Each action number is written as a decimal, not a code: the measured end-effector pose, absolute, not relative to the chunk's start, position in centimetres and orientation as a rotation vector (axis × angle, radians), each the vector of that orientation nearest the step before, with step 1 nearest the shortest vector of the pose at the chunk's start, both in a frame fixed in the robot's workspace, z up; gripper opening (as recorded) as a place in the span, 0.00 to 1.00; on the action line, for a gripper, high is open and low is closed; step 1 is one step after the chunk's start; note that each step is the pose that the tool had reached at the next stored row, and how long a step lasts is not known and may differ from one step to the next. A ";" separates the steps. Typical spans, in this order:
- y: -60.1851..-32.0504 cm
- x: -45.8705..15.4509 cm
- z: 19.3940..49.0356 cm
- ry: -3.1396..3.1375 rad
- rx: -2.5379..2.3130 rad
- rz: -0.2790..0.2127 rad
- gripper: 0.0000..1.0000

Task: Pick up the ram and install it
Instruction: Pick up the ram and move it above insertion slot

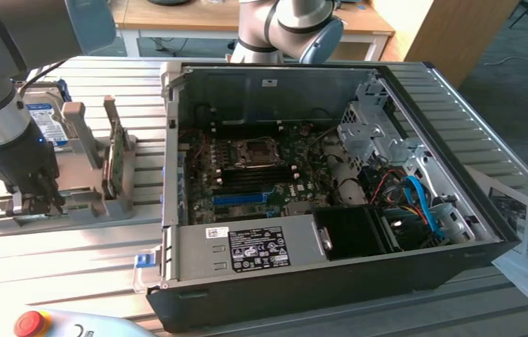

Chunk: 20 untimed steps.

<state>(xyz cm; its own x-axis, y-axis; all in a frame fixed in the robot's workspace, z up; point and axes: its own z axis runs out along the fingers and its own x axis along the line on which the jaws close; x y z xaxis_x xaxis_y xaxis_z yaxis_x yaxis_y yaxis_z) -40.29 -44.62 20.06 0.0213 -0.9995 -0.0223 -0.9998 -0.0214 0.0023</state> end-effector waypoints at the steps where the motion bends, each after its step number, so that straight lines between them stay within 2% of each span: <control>1: -44.6 -40.3 20.1 2.188 -2.235 0.027 0.24; 16: -44.5 -40.3 20.1 2.188 -2.235 0.027 0.24; 20: -44.5 -40.3 20.1 2.190 -2.234 0.027 0.12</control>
<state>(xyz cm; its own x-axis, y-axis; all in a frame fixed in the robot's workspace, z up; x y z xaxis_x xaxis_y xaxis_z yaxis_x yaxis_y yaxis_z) -40.29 -44.53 20.08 0.0198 -0.9996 -0.0220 -0.9998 -0.0199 0.0026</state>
